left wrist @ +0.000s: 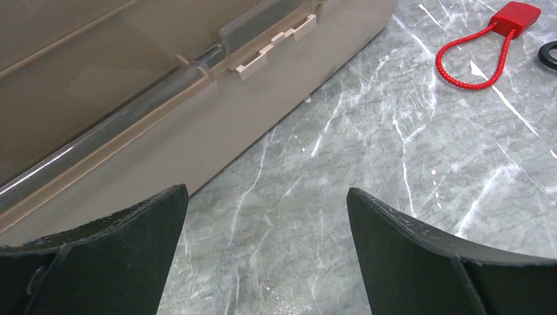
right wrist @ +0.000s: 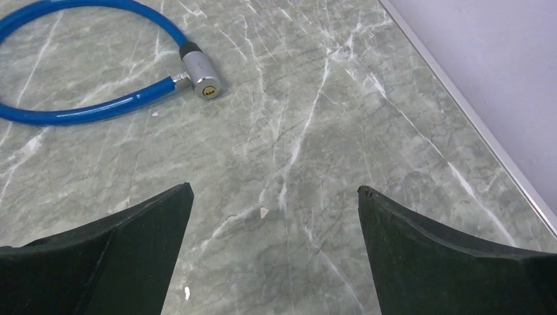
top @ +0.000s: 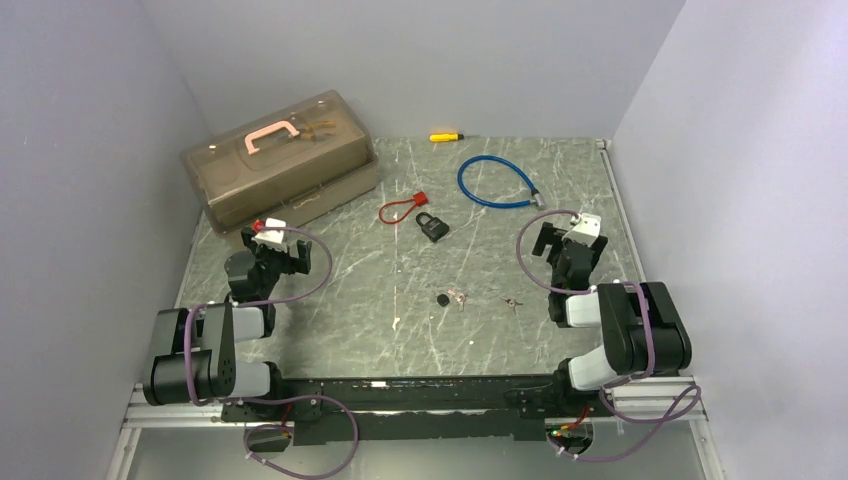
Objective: Unlock with the key
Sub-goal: Move the lock to the center of the board.
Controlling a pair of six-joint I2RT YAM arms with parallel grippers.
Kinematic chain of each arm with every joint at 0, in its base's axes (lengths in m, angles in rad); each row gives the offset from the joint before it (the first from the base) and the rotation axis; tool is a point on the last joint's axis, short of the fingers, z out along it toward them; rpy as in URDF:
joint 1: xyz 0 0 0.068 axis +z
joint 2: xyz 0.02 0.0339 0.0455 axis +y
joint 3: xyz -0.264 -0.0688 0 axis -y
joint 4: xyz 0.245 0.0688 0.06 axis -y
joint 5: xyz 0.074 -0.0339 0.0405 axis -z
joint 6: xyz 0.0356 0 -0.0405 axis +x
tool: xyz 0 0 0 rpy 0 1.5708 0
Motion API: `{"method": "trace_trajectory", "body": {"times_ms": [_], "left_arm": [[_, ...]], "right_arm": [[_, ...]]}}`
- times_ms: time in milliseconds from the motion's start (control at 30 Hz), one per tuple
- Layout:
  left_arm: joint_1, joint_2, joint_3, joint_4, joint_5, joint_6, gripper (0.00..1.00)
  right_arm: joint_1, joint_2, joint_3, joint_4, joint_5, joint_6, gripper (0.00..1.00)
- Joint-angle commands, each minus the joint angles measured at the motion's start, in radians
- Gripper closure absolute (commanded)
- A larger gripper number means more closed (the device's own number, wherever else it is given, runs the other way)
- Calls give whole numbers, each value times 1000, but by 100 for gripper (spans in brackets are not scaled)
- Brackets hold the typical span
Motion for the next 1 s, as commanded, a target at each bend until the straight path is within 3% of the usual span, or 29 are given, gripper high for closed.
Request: {"method": "trace_trajectory", "body": {"times_ms": [0,100,233,267,367,433,500,700,967], "left_arm": [[-2,-6,19,49,-5,4,2],[-2,-6,24,38,-6,7,2],[6,-32,34,17,29,8,2],[11,-63,70,-113,41,5,2],[15,-112,350,-668,84,20,2],[17,-88,552,-920,125,13,2],[17,-80,650,-1079,165,2,2],[17,-117,782,-1276,241,-46,2],[16,-132,958,-1564,298,-3,2]], "right_arm": [[28,-78,118,-178,79,-11,0],[34,-100,372,-625,126,122,0],[12,-155,520,-957,149,506,0],[-3,-183,507,-944,78,564,0],[-90,-214,435,-775,-321,588,0],[-77,-186,474,-818,-382,571,0],[-16,-143,552,-911,-335,514,0],[271,38,830,-1106,-111,325,0],[439,392,1164,-1192,-54,244,0]]}}
